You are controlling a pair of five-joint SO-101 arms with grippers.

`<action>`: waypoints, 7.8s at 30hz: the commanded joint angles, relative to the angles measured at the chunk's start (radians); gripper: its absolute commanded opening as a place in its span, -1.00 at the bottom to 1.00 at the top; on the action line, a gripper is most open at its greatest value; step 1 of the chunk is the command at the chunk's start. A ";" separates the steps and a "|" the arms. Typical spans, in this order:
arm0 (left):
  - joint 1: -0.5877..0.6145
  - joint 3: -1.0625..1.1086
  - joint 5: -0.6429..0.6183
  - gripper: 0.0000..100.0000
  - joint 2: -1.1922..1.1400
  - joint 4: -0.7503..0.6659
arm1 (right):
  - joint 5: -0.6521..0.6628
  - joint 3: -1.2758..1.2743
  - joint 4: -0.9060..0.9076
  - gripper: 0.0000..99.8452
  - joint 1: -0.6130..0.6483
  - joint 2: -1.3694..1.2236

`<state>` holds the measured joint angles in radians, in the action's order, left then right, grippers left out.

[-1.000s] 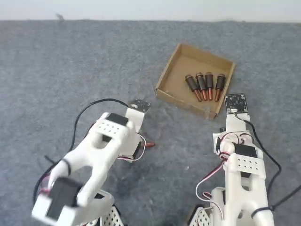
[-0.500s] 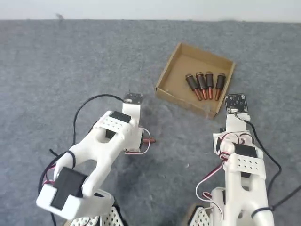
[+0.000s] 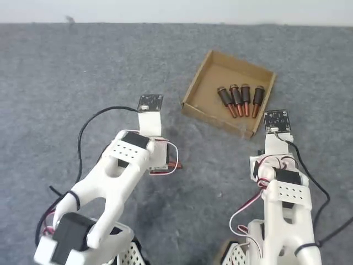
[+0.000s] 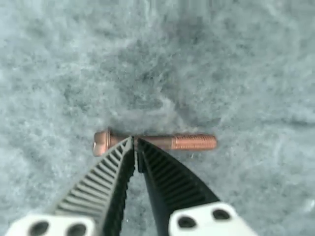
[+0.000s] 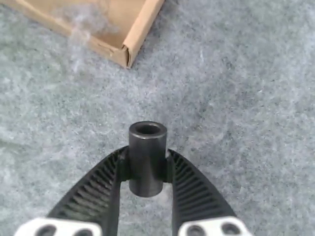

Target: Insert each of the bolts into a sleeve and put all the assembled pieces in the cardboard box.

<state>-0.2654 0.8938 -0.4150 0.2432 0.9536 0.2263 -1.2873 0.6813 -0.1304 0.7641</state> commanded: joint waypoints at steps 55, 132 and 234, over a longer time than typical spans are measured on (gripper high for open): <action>0.054 -0.079 -0.189 -0.88 0.002 -0.117 | 0.017 0.005 -0.008 -0.99 0.013 0.038; 0.396 0.090 0.100 -0.98 0.087 -0.361 | -0.181 -0.209 -1.228 -0.99 0.564 0.036; 0.468 -0.283 -0.115 -0.99 -0.325 0.018 | -0.256 -0.302 -2.227 -0.99 0.789 -1.049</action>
<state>0.2394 0.6575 -0.5255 -0.0790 0.9674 -0.0253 -1.6019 -1.5497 0.6582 -0.2885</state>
